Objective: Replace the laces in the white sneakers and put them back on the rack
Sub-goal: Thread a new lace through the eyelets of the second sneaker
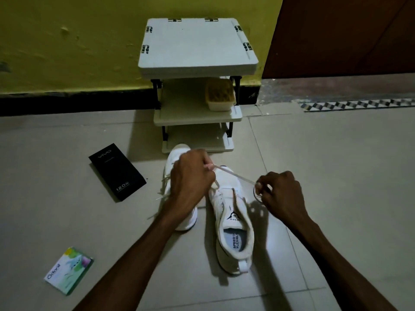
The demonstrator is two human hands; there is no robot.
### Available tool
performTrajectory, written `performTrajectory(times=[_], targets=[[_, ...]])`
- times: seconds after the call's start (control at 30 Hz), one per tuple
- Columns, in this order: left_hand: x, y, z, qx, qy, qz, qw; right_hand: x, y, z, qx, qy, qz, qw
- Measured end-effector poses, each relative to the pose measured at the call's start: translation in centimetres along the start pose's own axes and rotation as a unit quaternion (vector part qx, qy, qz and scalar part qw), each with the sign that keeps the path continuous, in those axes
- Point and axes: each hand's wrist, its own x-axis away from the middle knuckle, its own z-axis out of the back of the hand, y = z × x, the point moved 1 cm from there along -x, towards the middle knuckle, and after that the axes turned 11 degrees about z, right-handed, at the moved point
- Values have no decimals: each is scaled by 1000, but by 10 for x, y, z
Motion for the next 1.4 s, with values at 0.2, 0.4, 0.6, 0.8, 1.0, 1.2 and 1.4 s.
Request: performTrajectory(times=[0.2,0.4,0.6,0.8,1.0,1.2,1.4], targets=[[-19,-13,26,-12,65,44,997,12,27,1,-13,11,-89,996],[3,4,-10,-5,-79,-46,996,-5,-14,11,-80,-27,0,996],[17,15,-27,37,-131,-75,988,-10,-44,23,-64,-38,54,996],[15,22,-16,-10,-115,-83,990,-8,-48,26,-53,-27,47,997],[-17,4,25,-10,14,-7,1000,9,12,11,-35,-16,-62,997],[-27,-15,37,-1,111,34,993,20,30,-3,-38,-39,-113,992],[-21,-11,37,8,174,33,984,18,26,-6,-55,-54,-139,987]])
